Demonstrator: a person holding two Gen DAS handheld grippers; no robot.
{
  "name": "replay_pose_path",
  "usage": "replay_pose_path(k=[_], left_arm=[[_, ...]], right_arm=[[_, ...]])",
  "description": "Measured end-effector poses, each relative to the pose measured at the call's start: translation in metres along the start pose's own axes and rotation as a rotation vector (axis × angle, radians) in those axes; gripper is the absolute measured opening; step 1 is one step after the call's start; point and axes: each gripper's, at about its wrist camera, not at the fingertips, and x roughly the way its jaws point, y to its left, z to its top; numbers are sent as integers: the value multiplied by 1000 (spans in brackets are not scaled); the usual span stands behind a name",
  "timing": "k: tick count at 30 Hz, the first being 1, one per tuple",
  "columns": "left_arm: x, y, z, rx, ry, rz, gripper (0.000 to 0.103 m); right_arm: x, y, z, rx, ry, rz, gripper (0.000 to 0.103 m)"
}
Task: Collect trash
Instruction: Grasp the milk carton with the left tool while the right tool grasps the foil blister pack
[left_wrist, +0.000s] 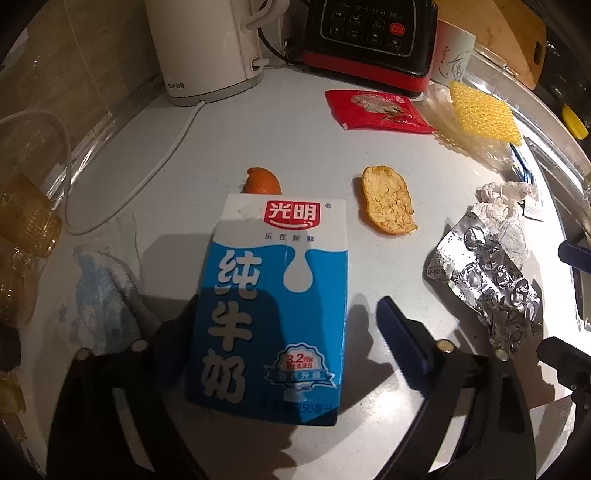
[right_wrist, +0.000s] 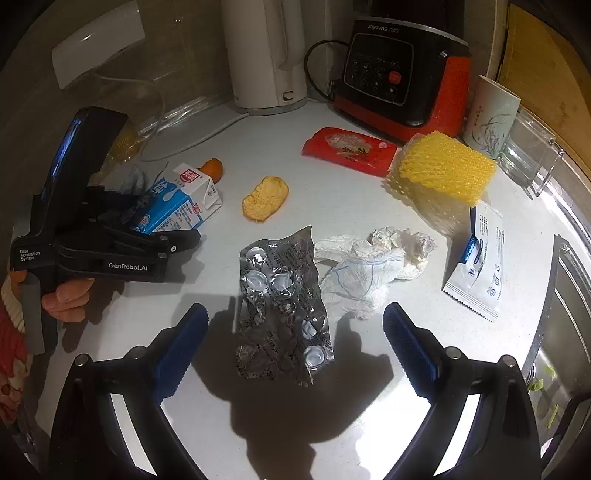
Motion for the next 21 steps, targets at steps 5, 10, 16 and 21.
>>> replay_pose_path(k=[5, 10, 16, 21], left_arm=[[-1, 1, -2, 4, -5, -9, 63], [-13, 2, -7, -7, -38, -13, 63], [-43, 8, -15, -57, -86, 17, 63], [-62, 12, -27, -90, -104, 19, 63]], right_arm=[[9, 6, 3, -41, 6, -3, 95], [20, 15, 9, -110, 6, -38, 95], [40, 22, 16, -179, 19, -71, 95], [55, 26, 14, -232, 37, -117, 95]])
